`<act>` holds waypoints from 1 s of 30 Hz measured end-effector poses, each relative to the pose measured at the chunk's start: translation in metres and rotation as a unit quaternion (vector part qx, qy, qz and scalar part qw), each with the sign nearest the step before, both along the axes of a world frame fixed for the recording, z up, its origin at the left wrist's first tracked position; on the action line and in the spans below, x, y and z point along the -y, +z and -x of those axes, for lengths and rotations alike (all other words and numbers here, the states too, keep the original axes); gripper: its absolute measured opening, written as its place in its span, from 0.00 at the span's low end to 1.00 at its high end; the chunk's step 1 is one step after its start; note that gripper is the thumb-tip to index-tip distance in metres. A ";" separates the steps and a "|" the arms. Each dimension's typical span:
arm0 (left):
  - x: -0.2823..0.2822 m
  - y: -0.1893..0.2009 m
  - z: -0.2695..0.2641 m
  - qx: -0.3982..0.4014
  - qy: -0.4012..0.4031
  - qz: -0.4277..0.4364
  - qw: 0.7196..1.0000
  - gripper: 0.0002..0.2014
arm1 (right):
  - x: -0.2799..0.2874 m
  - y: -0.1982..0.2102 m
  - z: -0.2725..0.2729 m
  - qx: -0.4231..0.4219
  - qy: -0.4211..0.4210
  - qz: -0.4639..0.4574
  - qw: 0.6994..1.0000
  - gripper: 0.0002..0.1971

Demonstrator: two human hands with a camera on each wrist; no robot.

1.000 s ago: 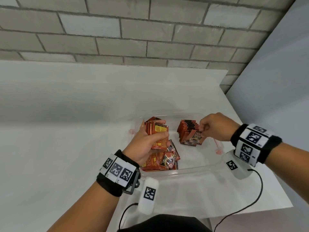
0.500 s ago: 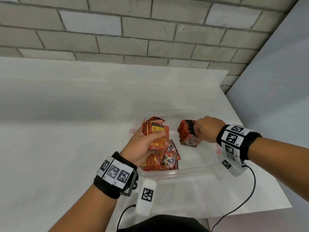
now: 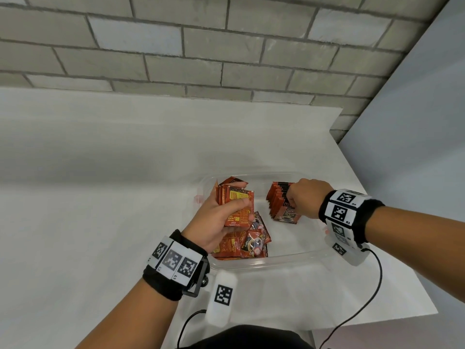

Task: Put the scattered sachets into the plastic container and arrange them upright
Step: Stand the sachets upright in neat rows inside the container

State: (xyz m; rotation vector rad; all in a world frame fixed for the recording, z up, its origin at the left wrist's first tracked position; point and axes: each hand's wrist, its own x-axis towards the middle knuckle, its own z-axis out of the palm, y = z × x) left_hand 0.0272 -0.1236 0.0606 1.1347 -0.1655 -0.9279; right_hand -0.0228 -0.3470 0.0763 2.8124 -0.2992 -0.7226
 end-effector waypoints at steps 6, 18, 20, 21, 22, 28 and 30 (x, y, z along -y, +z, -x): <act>-0.001 -0.001 0.000 -0.005 0.002 0.004 1.000 0.32 | -0.001 0.000 -0.002 -0.011 0.008 0.008 1.000 0.05; 0.004 -0.002 0.001 -0.009 -0.006 0.023 1.000 0.31 | 0.000 0.009 0.001 0.014 0.008 0.026 1.000 0.05; 0.004 -0.004 0.002 -0.019 -0.005 0.029 0.999 0.30 | 0.001 0.012 0.002 0.020 -0.005 0.003 1.000 0.05; 0.005 -0.005 0.002 -0.027 -0.001 0.031 0.999 0.29 | 0.001 0.014 0.004 0.026 -0.017 -0.015 0.999 0.05; 0.005 -0.007 0.002 -0.040 0.004 0.031 0.999 0.28 | 0.001 0.017 0.005 0.038 -0.029 -0.037 0.998 0.06; 0.010 -0.005 0.003 -0.065 -0.011 0.044 0.997 0.23 | -0.019 0.037 0.022 0.199 -0.078 -0.355 0.910 0.13; 0.013 -0.002 0.006 -0.044 -0.030 0.046 0.998 0.25 | -0.030 0.041 0.028 0.217 -0.081 -0.429 0.873 0.18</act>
